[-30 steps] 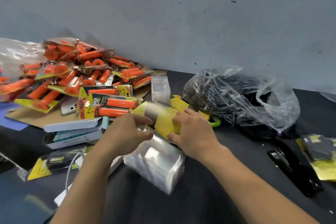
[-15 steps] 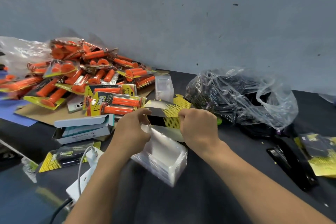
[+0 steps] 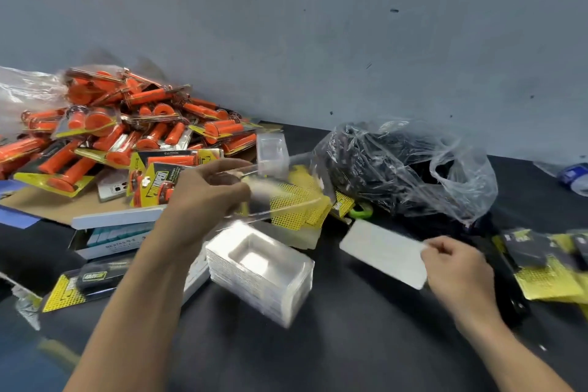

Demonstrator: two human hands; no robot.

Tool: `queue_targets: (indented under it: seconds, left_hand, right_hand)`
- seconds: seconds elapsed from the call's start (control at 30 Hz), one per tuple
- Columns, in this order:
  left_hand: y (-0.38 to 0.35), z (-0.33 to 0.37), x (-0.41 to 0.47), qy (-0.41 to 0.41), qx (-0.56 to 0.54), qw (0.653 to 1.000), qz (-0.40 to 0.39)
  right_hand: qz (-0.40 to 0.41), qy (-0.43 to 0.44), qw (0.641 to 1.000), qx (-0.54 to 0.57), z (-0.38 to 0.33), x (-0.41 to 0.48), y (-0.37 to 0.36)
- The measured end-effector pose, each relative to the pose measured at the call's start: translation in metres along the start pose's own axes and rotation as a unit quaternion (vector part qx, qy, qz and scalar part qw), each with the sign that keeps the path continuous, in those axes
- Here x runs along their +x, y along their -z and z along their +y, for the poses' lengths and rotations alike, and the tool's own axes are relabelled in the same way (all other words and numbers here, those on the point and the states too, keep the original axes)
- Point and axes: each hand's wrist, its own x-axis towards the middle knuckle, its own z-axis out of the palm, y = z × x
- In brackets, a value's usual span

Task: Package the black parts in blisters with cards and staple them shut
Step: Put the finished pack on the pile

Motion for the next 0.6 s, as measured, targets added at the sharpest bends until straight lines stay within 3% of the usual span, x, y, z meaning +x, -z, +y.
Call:
queue_targets:
  seconds: [0.07, 0.13, 0.2, 0.27, 0.3, 0.33, 0.4, 0.47, 0.53, 0.6]
  left_hand:
    - [-0.029, 0.008, -0.007, -0.006, -0.002, 1.0, -0.014]
    - [-0.068, 0.007, -0.016, -0.008, 0.062, 0.997, -0.044]
    - [-0.108, -0.004, -0.023, -0.006, 0.145, 0.987, -0.073]
    - [-0.145, -0.019, -0.024, 0.011, 0.216, 0.97, -0.112]
    - [-0.159, -0.026, -0.024, 0.023, 0.241, 0.961, -0.132]
    - [-0.172, -0.034, -0.022, 0.039, 0.246, 0.957, -0.148]
    - [-0.191, -0.05, -0.018, 0.061, 0.213, 0.964, -0.148]
    - [-0.203, -0.067, -0.012, 0.057, 0.146, 0.984, -0.083]
    - [-0.216, -0.08, -0.006, 0.096, -0.027, 0.995, -0.032]
    - [-0.234, -0.092, -0.006, 0.173, -0.199, 0.963, -0.058]
  right_hand:
    - [-0.012, 0.016, 0.997, -0.079, 0.016, -0.01, -0.002]
    - [0.035, 0.059, 0.996, -0.062, 0.026, -0.017, -0.004]
    - [0.059, 0.044, 0.987, 0.14, 0.025, -0.021, -0.001]
    - [-0.016, -0.022, 0.934, 0.357, 0.022, -0.02, 0.006]
    - [-0.054, -0.029, 0.917, 0.394, 0.022, -0.019, 0.01]
    - [-0.076, -0.013, 0.927, 0.368, 0.024, -0.017, 0.014]
    - [-0.073, 0.03, 0.972, 0.222, 0.034, -0.011, 0.019]
    - [-0.066, 0.016, 0.989, 0.134, 0.044, -0.005, 0.022]
    - [-0.054, -0.036, 0.98, 0.189, 0.051, -0.002, 0.024]
    - [-0.035, -0.087, 0.96, 0.264, 0.057, 0.0, 0.018]
